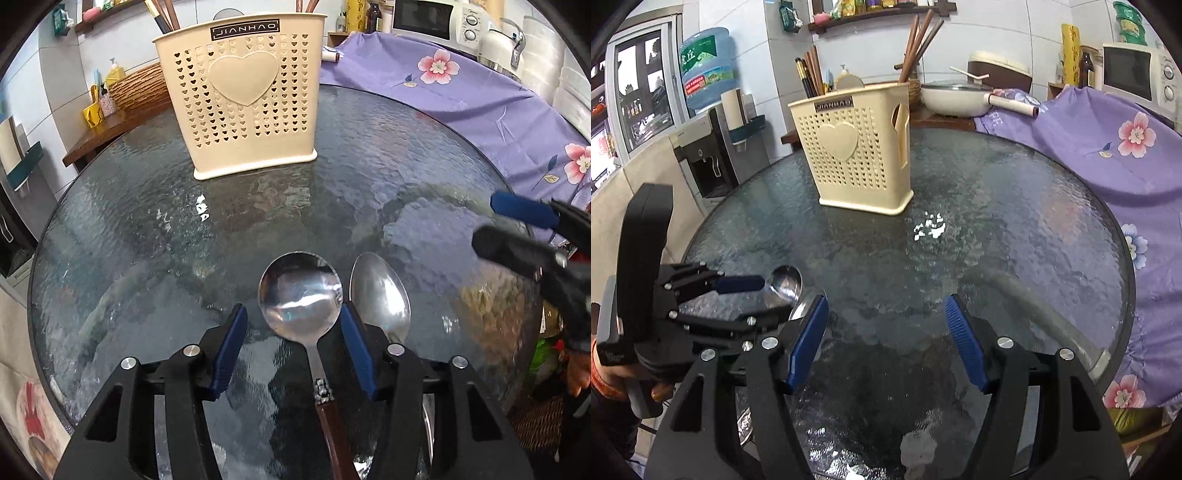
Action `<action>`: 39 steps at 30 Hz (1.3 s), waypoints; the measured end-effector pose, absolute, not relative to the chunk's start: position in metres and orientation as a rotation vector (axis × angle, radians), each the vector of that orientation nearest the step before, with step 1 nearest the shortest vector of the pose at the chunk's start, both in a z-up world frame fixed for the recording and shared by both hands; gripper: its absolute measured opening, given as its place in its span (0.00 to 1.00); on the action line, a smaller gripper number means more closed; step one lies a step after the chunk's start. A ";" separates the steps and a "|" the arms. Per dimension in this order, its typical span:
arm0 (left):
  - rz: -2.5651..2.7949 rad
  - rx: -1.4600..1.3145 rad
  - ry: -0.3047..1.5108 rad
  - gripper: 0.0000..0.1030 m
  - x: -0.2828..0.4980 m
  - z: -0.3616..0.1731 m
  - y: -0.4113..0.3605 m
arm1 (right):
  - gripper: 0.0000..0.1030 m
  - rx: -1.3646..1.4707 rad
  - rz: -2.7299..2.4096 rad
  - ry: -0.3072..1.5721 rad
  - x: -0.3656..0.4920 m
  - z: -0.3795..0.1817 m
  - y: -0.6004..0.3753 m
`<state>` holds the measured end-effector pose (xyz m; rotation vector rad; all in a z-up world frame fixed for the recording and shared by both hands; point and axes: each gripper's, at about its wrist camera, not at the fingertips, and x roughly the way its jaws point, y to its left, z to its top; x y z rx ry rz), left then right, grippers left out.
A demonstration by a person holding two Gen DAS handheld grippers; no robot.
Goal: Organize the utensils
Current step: 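Move both tools down toward the two metal spoons on the table, then grasp a metal spoon with the right tool while the left tool grasps the other spoon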
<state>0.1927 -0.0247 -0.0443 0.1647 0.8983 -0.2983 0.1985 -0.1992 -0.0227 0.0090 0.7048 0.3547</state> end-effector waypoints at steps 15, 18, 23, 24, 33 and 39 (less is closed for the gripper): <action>-0.270 0.154 0.887 0.42 0.195 -0.044 0.000 | 0.64 -0.083 0.432 0.788 0.186 -0.042 -0.154; -0.262 0.151 0.889 0.41 0.197 -0.044 0.009 | 0.64 -0.105 0.437 0.805 0.187 -0.046 -0.145; -0.274 0.153 0.891 0.41 0.201 -0.044 0.018 | 0.64 -0.136 0.438 0.836 0.193 -0.053 -0.130; -0.274 0.157 0.890 0.41 0.203 -0.044 0.019 | 0.64 -0.136 0.438 0.839 0.194 -0.054 -0.129; -0.290 0.170 0.889 0.42 0.214 -0.044 0.026 | 0.64 -0.173 0.413 0.871 0.204 -0.061 -0.112; -0.290 0.169 0.892 0.42 0.215 -0.043 0.029 | 0.56 -0.180 0.405 0.861 0.213 -0.060 -0.107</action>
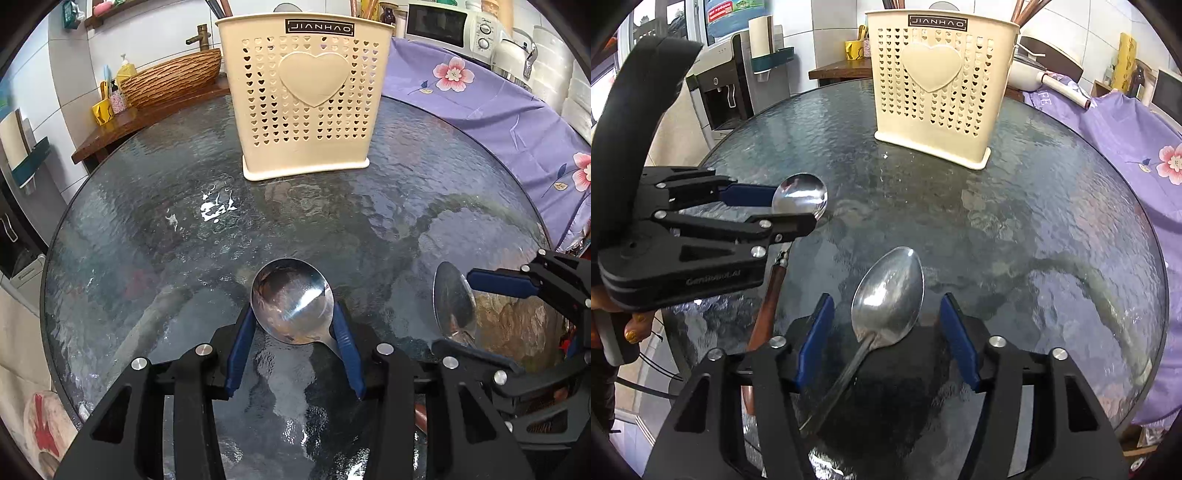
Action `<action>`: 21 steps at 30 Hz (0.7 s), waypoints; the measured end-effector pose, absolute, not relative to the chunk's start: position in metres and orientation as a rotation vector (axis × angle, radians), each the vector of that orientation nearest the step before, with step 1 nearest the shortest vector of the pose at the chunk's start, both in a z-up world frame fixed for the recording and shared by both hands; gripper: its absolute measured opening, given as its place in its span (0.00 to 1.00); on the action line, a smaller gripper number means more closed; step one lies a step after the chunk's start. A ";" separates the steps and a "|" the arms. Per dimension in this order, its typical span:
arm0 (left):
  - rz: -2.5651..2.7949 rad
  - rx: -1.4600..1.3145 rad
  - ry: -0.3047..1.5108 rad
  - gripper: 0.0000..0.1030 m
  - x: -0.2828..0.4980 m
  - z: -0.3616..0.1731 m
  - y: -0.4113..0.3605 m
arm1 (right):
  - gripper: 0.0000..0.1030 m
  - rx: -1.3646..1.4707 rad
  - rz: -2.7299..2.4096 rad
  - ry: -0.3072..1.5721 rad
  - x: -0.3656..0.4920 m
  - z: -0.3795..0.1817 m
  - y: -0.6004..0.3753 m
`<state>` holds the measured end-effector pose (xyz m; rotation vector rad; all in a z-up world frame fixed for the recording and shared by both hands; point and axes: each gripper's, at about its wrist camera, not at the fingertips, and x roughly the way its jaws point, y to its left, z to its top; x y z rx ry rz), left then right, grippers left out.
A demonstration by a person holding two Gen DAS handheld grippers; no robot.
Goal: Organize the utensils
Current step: 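Grasp a metal spoon with the right tool while the left tool grasps the other spoon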
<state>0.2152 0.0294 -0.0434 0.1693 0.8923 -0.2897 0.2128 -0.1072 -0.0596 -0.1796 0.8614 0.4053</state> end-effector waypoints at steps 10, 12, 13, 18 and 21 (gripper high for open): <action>-0.294 0.181 0.889 0.42 0.221 -0.043 0.017 | 0.38 -0.221 0.447 0.862 0.225 -0.057 -0.105; -0.300 0.187 0.886 0.42 0.223 -0.043 0.012 | 0.38 -0.228 0.452 0.860 0.226 -0.057 -0.109; -0.305 0.188 0.885 0.42 0.223 -0.043 0.009 | 0.38 -0.236 0.448 0.857 0.227 -0.057 -0.111; -0.315 0.221 0.875 0.42 0.224 -0.043 -0.006 | 0.38 -0.269 0.457 0.843 0.229 -0.056 -0.121; -0.324 0.236 0.875 0.42 0.223 -0.043 -0.014 | 0.38 -0.308 0.475 0.834 0.231 -0.055 -0.127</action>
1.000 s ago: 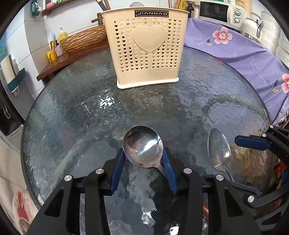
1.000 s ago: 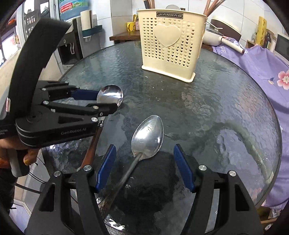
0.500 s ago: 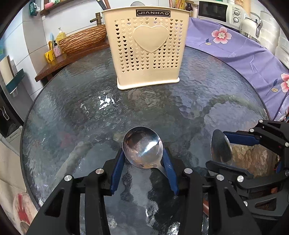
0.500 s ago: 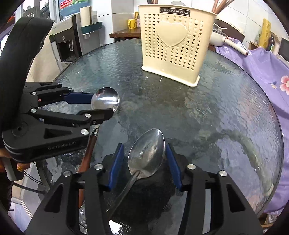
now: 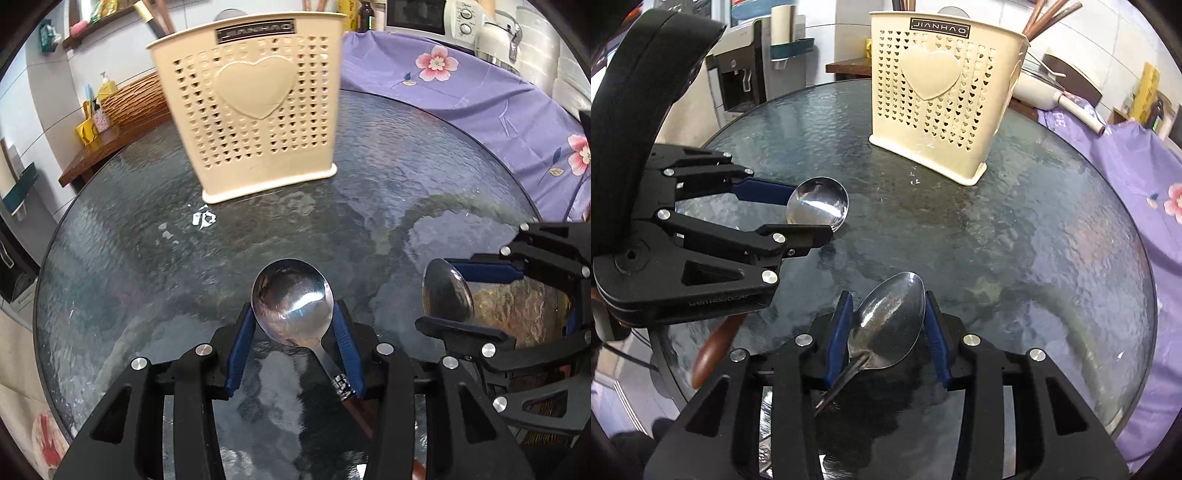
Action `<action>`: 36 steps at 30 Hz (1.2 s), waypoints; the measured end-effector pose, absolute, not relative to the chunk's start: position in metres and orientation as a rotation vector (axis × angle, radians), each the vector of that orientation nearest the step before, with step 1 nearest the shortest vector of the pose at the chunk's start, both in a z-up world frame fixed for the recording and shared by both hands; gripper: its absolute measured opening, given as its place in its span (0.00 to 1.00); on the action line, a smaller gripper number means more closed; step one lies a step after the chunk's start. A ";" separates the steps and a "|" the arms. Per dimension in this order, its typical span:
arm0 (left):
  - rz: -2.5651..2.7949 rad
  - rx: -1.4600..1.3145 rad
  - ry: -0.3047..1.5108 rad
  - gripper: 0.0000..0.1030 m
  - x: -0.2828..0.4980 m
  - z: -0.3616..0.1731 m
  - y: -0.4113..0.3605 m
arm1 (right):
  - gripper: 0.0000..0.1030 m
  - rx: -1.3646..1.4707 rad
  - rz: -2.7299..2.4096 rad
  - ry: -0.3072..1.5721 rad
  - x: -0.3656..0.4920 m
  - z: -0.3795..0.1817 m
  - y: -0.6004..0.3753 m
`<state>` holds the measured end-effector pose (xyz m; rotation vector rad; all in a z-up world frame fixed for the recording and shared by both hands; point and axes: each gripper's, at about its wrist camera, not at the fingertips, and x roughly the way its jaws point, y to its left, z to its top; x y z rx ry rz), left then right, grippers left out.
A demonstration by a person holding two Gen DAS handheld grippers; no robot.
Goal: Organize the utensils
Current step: 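Grasp a metal spoon with the right tool while the left tool grasps the other spoon, then lift both held spoons and carry them toward the beige holder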
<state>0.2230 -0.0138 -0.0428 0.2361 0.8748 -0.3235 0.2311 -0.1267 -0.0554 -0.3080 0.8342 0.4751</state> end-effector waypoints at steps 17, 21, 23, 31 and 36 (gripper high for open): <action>-0.260 0.260 0.860 0.56 0.208 -0.041 -0.026 | 0.61 -0.284 0.403 0.832 0.241 -0.056 -0.145; -0.226 0.218 0.865 0.56 0.208 -0.040 -0.025 | 0.56 -0.244 0.362 0.842 0.239 -0.057 -0.147; -0.217 0.226 0.871 0.56 0.209 -0.043 -0.027 | 0.48 -0.233 0.366 0.847 0.238 -0.056 -0.147; -0.210 0.253 0.875 0.56 0.213 -0.042 -0.039 | 0.39 -0.239 0.370 0.850 0.238 -0.055 -0.150; -0.209 0.249 0.879 0.53 0.217 -0.041 -0.046 | 0.39 -0.225 0.375 0.836 0.240 -0.054 -0.153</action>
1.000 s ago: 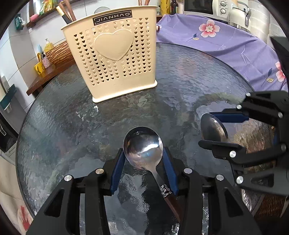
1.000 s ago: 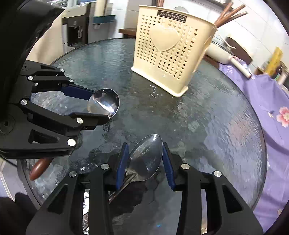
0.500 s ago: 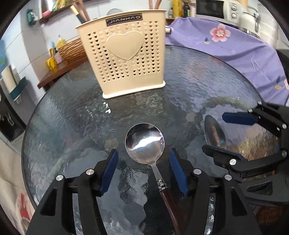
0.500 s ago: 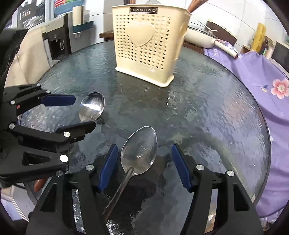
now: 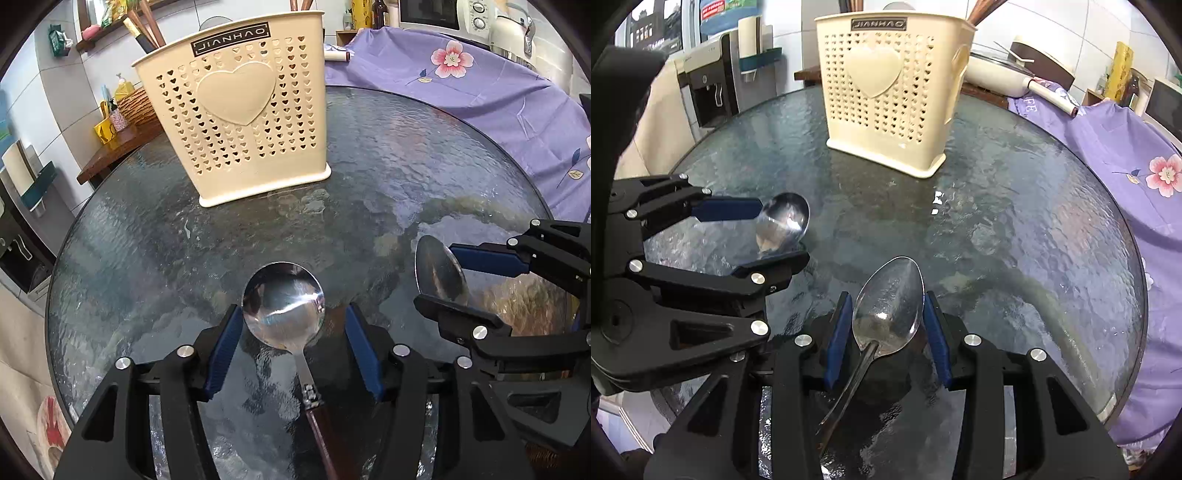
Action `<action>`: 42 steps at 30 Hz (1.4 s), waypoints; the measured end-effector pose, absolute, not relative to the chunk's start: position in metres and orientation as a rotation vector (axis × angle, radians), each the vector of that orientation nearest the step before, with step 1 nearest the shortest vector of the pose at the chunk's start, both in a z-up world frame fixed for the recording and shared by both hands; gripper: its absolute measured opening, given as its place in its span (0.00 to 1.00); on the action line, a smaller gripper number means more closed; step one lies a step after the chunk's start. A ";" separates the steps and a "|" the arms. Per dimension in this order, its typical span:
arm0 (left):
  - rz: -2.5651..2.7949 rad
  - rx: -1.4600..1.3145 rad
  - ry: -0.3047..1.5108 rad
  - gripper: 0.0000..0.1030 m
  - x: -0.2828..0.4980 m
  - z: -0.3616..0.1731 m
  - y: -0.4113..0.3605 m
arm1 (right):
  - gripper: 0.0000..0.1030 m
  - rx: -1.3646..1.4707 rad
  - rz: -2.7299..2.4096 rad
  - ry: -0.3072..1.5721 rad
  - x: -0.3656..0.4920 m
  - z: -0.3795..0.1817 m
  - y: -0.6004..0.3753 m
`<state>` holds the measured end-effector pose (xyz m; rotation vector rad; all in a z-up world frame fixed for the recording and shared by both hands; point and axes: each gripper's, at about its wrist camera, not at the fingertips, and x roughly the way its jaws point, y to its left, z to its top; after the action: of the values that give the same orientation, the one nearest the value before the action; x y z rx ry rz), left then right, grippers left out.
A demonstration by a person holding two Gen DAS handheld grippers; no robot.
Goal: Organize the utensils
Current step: 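Lift both held spoons and carry them toward the beige holder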
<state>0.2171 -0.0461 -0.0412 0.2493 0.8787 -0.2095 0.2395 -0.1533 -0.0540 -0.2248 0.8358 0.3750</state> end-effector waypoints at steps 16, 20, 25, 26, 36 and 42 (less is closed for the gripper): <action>-0.250 0.140 0.823 0.44 0.215 -0.019 -0.033 | 0.39 -0.114 0.399 0.720 0.235 -0.027 -0.177; -0.269 0.114 0.774 0.44 0.209 -0.003 -0.029 | 0.39 -0.094 0.403 0.665 0.231 -0.013 -0.182; -0.279 0.086 0.696 0.42 0.201 0.018 -0.022 | 0.39 -0.071 0.403 0.598 0.226 0.003 -0.187; -0.281 0.081 0.690 0.42 0.201 0.021 -0.021 | 0.39 -0.066 0.399 0.589 0.225 0.006 -0.188; -0.269 0.153 0.749 0.57 0.201 0.001 -0.033 | 0.38 -0.093 0.354 0.588 0.224 0.008 -0.191; -0.283 0.247 0.805 0.65 0.203 -0.018 -0.051 | 0.38 -0.085 0.349 0.627 0.228 0.000 -0.198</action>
<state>0.2032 -0.0507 -0.0179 0.2469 0.8049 -0.2829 0.2278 -0.1977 0.0004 -0.0848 0.6275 0.3491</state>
